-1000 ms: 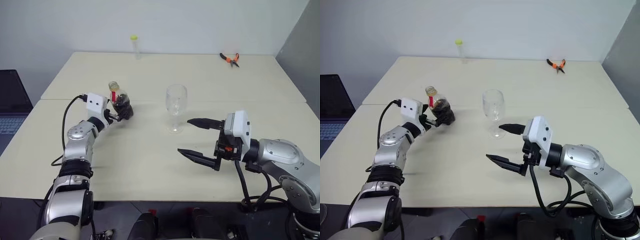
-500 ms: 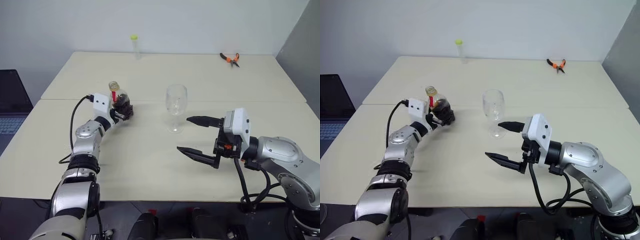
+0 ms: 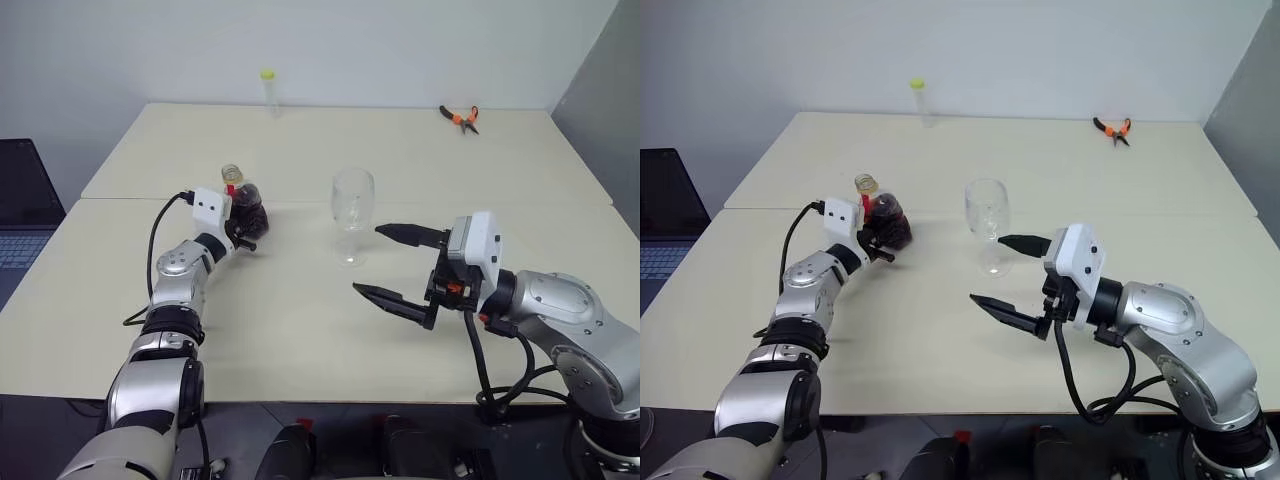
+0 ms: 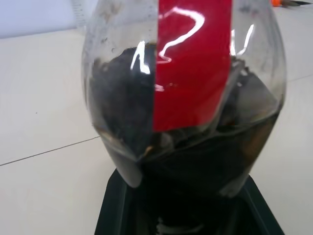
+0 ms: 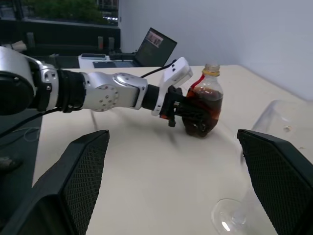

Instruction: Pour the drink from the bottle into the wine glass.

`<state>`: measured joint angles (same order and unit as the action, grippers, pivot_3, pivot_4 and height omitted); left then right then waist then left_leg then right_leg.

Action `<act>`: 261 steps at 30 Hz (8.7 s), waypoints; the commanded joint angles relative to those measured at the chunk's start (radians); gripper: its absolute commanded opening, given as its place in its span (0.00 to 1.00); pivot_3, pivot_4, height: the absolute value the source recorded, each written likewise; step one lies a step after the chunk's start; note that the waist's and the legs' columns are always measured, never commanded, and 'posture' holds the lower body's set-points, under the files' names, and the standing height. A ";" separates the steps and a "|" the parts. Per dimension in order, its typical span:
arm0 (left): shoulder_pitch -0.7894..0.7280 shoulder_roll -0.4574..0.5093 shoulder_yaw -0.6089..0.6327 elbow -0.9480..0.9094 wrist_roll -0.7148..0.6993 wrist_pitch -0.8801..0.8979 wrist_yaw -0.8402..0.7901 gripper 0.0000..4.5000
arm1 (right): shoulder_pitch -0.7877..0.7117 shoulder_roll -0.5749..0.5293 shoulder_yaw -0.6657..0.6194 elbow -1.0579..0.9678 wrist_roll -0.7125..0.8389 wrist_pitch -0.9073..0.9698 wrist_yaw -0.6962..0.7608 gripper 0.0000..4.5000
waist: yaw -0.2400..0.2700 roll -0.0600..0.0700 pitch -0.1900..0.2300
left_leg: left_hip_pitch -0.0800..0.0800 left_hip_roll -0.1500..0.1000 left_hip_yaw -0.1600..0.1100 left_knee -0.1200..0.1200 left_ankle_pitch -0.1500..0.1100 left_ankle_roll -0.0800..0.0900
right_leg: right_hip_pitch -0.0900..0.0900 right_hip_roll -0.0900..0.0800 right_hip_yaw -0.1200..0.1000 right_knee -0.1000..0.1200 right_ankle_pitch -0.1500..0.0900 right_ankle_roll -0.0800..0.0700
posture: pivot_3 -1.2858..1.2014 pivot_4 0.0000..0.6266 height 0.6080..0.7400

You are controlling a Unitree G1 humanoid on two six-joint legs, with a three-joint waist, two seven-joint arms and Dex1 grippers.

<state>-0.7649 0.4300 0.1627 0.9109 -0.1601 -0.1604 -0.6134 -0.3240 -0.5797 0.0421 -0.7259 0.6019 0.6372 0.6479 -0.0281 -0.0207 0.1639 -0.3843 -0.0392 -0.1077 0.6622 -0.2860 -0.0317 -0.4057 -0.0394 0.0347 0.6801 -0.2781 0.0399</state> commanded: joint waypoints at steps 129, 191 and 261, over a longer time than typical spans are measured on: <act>-0.566 0.186 -0.627 0.204 0.944 -0.589 0.719 0.15 | -0.052 0.389 0.113 0.149 -0.371 -0.103 -0.335 1.00 | -0.020 0.000 0.000 | -0.014 -0.004 0.003 0.004 0.003 -0.004 | -0.018 0.001 0.002 0.012 0.000 0.000 | 0.52 0.24 1.00; -0.486 0.092 -0.450 0.176 0.581 -0.560 0.393 0.15 | -0.061 0.420 0.141 0.156 -0.365 -0.118 -0.326 1.00 | -0.025 0.000 0.000 | -0.014 -0.003 0.003 0.006 0.003 -0.004 | -0.018 0.001 0.002 0.015 0.000 0.000 | 0.52 0.24 1.00; 0.446 -0.085 0.082 -0.862 -0.017 0.343 0.379 1.00 | 0.138 0.270 -0.017 0.138 -0.300 -0.147 -0.304 1.00 | -0.012 -0.003 -0.004 | -0.015 -0.001 0.001 0.012 0.002 -0.004 | -0.016 -0.004 0.004 0.016 0.000 0.000 | 0.52 0.24 1.00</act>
<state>-0.3327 0.3452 0.2142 0.1442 -0.1769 0.1517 -0.2770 -0.2019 -0.3244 0.0586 -0.6035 0.3397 0.5773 0.3829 -0.0405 -0.0235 0.1602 -0.3988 -0.0405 -0.1068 0.6745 -0.2836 -0.0358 -0.4212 -0.0438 0.0385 0.6958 -0.2780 0.0401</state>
